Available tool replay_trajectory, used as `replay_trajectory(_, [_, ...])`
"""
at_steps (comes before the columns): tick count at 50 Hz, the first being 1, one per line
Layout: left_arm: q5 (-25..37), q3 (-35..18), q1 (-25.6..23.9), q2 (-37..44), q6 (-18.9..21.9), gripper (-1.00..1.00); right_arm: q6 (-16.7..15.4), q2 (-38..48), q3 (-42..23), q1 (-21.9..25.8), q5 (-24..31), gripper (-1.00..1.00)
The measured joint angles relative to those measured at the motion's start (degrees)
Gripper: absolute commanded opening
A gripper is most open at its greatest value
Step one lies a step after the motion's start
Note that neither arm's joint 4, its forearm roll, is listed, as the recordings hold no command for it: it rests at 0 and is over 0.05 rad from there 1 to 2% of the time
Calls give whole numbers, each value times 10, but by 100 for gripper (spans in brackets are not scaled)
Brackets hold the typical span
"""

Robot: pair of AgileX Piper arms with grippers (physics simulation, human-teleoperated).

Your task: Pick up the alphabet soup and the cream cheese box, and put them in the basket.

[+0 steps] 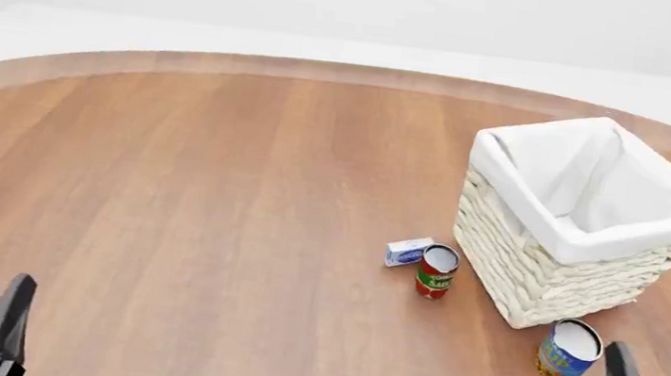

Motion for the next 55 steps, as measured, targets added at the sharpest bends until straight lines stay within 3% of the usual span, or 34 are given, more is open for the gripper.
replay_trajectory(17, [-1, -1, 0, 2, 0, 100, -2, 25, -5, 1, -7, 100])
replay_trajectory(28, [-1, -1, 0, 2, 0, 100, -15, 111, -14, 4, -61, 100])
replay_trajectory(42, [-1, -1, 0, 3, 0, 100, -16, 191, -90, -1, -48, 100])
replay_trajectory(55, [-1, -1, 0, 3, 0, 100, -40, 230, -162, 4, -14, 100])
